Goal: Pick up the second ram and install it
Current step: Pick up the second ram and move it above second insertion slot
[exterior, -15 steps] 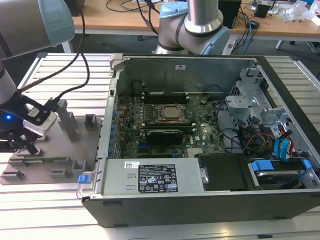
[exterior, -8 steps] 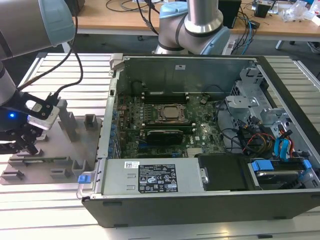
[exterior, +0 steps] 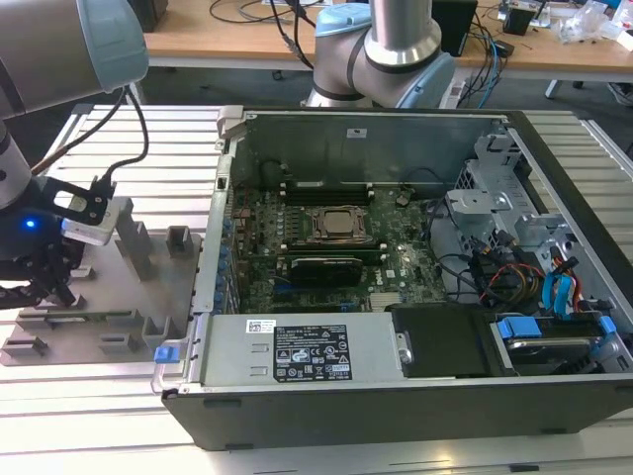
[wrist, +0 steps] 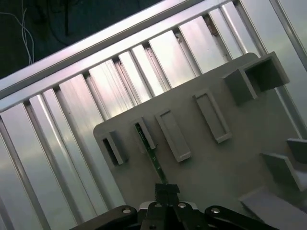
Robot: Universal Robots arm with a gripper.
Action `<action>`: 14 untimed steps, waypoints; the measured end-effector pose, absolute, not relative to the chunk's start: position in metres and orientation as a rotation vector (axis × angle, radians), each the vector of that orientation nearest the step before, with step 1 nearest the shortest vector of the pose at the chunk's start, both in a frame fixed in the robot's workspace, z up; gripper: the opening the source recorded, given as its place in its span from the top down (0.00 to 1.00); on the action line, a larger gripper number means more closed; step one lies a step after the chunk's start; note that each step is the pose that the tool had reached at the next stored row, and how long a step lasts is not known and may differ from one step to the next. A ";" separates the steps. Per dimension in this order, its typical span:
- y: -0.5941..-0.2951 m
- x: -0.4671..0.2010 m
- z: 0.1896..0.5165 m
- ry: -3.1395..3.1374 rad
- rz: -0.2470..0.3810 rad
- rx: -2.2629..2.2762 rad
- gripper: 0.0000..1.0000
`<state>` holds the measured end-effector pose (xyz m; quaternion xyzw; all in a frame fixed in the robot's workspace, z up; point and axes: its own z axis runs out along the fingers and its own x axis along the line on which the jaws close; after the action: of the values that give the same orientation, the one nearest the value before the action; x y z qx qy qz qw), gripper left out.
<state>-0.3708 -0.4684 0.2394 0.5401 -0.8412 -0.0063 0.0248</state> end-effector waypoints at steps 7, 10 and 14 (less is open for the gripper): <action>-0.468 -0.371 0.239 -2.465 -0.014 1.866 0.89; -0.468 -0.371 0.239 -2.425 -0.012 1.917 0.89; -0.468 -0.371 0.239 -2.327 -0.008 2.035 0.89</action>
<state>-0.3708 -0.4684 0.2394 0.6581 -0.7525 -0.0026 0.0254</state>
